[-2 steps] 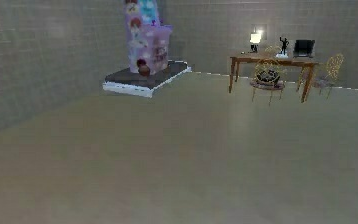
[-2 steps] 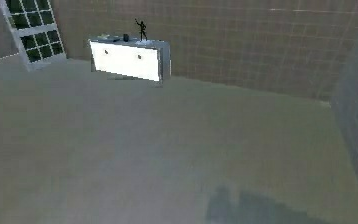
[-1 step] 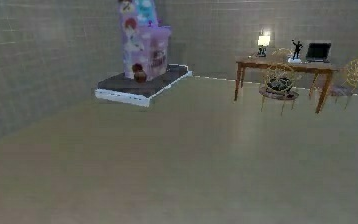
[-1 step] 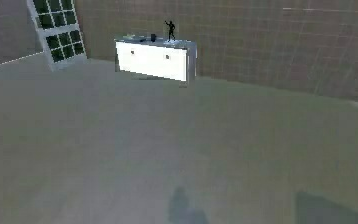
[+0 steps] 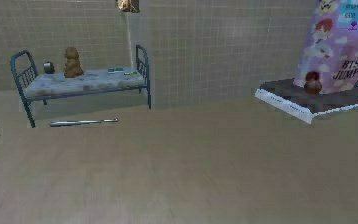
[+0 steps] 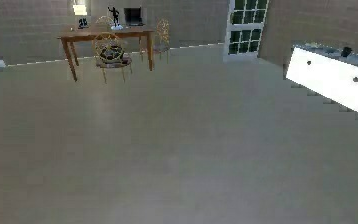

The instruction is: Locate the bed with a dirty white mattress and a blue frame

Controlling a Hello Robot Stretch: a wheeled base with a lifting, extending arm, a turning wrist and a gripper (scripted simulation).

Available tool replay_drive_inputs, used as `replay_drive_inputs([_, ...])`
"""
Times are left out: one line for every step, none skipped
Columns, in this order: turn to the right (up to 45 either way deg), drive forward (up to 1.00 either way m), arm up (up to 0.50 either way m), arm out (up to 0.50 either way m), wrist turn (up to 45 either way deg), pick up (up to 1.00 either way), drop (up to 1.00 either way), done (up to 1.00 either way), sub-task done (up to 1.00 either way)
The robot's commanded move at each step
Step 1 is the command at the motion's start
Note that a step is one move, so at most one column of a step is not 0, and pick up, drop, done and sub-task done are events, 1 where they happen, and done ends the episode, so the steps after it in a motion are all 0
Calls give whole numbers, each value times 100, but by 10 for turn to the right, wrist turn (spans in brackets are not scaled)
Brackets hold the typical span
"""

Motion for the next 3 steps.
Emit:
replay_drive_inputs([-180,0,0,0,0,0,0,0,0])
replay_drive_inputs([0,70,0,0,0,0,0,0,0])
replay_drive_inputs([-150,0,0,0,0,0,0,0,0])
